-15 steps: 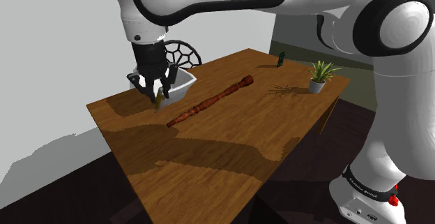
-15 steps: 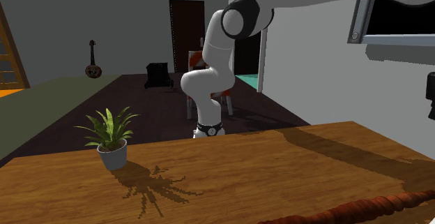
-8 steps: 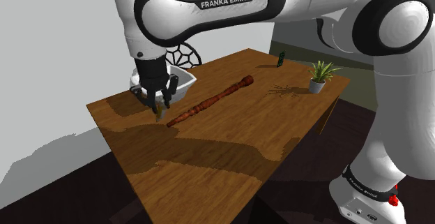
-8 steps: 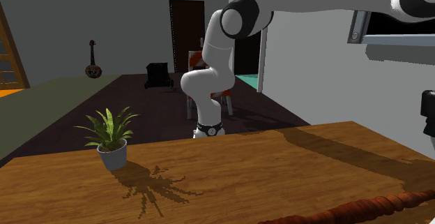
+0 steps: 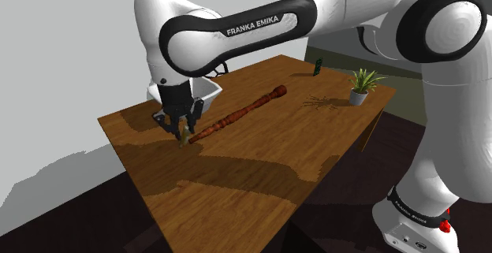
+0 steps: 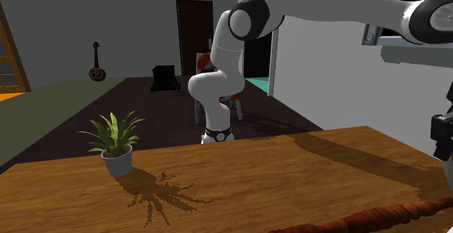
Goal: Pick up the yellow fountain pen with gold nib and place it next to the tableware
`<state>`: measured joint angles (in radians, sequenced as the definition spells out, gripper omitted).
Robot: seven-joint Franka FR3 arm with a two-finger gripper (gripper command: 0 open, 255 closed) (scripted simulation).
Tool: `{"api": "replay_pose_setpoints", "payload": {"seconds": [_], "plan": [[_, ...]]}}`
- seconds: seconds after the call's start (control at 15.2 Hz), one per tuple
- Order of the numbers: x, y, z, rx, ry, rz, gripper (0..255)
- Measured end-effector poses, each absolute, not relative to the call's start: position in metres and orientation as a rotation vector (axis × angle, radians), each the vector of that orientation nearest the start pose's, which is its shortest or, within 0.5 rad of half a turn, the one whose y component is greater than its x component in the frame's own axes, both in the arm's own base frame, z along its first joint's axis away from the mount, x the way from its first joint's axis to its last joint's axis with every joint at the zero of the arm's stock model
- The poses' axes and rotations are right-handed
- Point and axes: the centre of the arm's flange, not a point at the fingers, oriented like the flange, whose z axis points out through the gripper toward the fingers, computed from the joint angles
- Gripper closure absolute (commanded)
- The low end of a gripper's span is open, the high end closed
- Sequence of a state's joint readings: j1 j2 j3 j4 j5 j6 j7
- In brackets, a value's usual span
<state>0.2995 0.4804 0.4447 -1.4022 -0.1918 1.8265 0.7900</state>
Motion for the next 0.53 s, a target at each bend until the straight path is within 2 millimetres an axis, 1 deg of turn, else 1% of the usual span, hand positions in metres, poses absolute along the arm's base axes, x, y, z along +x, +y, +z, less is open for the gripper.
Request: {"api": "replay_pose_setpoints", "payload": {"seconds": [0.33,0.46,0.53], "plan": [[0.549,0.415,0.427,-3.133,0.058,0.022,255],[0.549,0.418,0.416,-3.134,0.059,0.022,255],[0.550,0.416,0.409,-3.134,0.058,0.024,255]]}}
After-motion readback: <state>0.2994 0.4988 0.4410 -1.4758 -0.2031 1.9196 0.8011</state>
